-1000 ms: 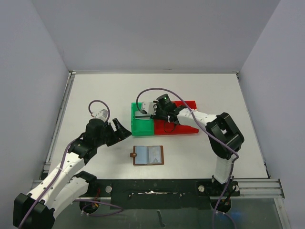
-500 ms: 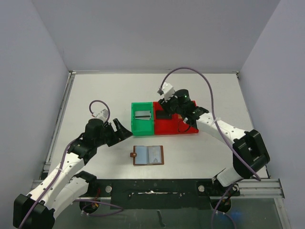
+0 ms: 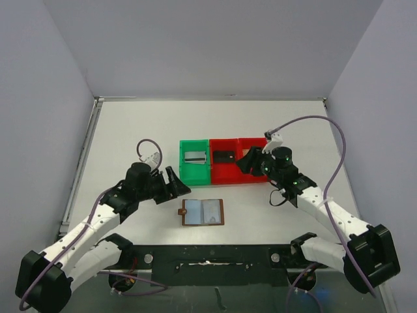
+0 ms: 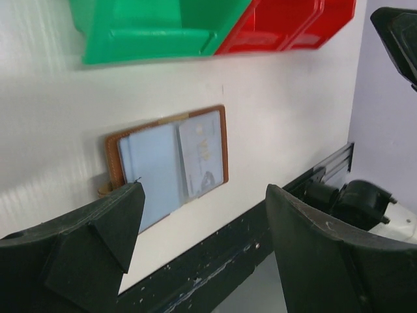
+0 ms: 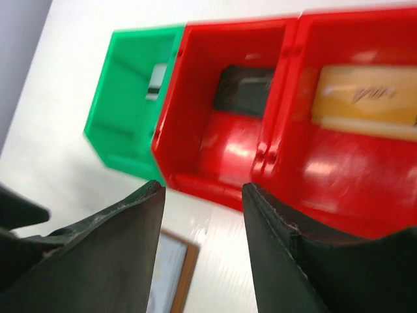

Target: Take the credit cards out of the card holder

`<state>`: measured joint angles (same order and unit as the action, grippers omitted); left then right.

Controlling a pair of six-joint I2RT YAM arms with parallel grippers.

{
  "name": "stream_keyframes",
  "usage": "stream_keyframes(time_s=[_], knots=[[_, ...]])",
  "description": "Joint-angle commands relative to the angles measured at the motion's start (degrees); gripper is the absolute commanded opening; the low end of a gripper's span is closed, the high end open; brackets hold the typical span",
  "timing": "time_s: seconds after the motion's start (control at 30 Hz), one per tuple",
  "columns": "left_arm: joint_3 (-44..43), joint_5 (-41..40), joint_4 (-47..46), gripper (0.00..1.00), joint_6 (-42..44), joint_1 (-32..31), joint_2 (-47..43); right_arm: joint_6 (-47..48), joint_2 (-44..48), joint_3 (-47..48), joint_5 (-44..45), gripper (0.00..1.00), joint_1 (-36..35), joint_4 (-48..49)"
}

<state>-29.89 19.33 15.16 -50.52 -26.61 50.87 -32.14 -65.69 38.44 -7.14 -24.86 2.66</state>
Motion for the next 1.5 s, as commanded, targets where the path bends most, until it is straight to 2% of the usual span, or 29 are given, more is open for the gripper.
stream_keyframes(time_s=[0.0, 0.23, 0.37, 0.47, 0.57, 0.73, 0.83, 1.0, 1.17, 1.33, 1.47], knots=[[-4.29, -9.3, 1.91, 0.75, 0.26, -8.09, -0.18, -10.38, 7.31, -5.74, -7.07, 0.52, -2.51, 4.05], [1.28, -19.57, -2.53, 0.75, -5.92, -17.92, 1.54, -15.66, 10.52, -9.4, 4.51, 0.57, -14.92, -3.65], [3.88, -22.0, -7.74, 0.74, -7.06, -20.97, 2.33, -16.64, 10.15, -9.21, 6.95, 0.57, -18.03, -8.41], [4.22, -23.21, -10.93, 0.69, -7.15, -22.54, 2.2, -17.48, 9.91, -8.56, 9.12, 0.56, -20.81, -11.33], [4.5, -23.33, -11.96, 0.69, -6.88, -22.71, 2.17, -20.07, 8.61, -8.91, 12.07, 0.54, -23.08, -12.04], [6.12, -23.48, -13.43, 0.68, -6.43, -22.74, 2.28, -23.81, 4.09, -10.11, 12.57, 0.49, -25.4, -7.24], [7.65, -23.44, -13.92, 0.62, -7.17, -22.71, 2.81, -24.02, 0.25, -8.97, 12.83, 0.46, -26.82, -5.49], [9.4, -21.82, -14.32, 0.57, -8.26, -22.86, 1.22, -22.97, -5.93, -3.12, 16.52, 0.43, -29.92, -8.93], [6.19, -18.07, -6.69, 0.58, -5.92, -22.88, 0.45, -24.94, -8.51, 0.09, 22.43, 0.37, -33.11, -14.65], [7.17, -17.5, -7.06, 0.58, -4.88, -22.94, 1.39, -23.57, -10.61, 0.39, 19.72, 0.36, -33.59, -11.79], [7.35, -19.75, -7.21, 0.5, -4.4, -23.03, 5.02, -23.19, -13.99, 2.75, 18.12, 0.34, -33.82, -13.02]])
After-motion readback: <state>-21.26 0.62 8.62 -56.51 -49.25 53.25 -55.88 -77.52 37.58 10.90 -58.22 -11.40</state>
